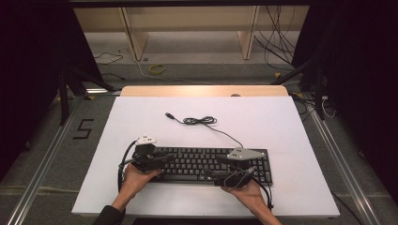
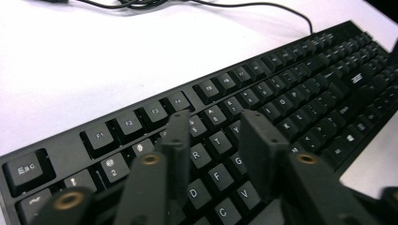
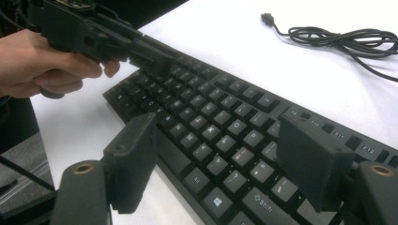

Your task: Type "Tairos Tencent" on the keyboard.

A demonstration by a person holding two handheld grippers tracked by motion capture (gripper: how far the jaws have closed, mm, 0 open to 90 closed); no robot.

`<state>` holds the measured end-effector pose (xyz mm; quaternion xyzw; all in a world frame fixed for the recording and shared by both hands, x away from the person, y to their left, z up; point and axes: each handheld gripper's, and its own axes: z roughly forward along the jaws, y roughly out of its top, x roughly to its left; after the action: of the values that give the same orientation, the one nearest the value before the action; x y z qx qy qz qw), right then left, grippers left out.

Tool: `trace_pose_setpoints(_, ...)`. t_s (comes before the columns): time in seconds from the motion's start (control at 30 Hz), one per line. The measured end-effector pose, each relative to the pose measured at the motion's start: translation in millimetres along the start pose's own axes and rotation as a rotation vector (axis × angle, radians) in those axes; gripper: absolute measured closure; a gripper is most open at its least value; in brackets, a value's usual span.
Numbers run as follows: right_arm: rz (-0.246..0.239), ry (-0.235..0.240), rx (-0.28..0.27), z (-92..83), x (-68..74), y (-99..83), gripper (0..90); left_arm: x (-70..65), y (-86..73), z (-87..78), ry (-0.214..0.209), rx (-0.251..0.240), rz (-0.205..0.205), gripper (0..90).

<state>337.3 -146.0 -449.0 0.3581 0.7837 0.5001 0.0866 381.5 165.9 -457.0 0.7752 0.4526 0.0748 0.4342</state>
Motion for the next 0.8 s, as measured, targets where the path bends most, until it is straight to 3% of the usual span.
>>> trace_pose_setpoints(0.17, 0.004, -0.014, 0.001, 3.7, -1.8, 2.9, 33.5, -0.5, -2.8, -5.1, -0.016, -0.021, 0.008, 46.9)
trace_pose_setpoints(0.33, 0.007, -0.022, 0.013, 9.6, -4.0, 5.9, 41.3, -0.6, -6.8, -11.4, -0.038, -0.052, 0.006, 39.1)
trace_pose_setpoints(0.8, -0.004, -0.042, 0.064, 34.9, -7.4, 13.5, 73.8, -4.6, -17.3, -25.5, -0.079, -0.123, 0.032, 28.7)
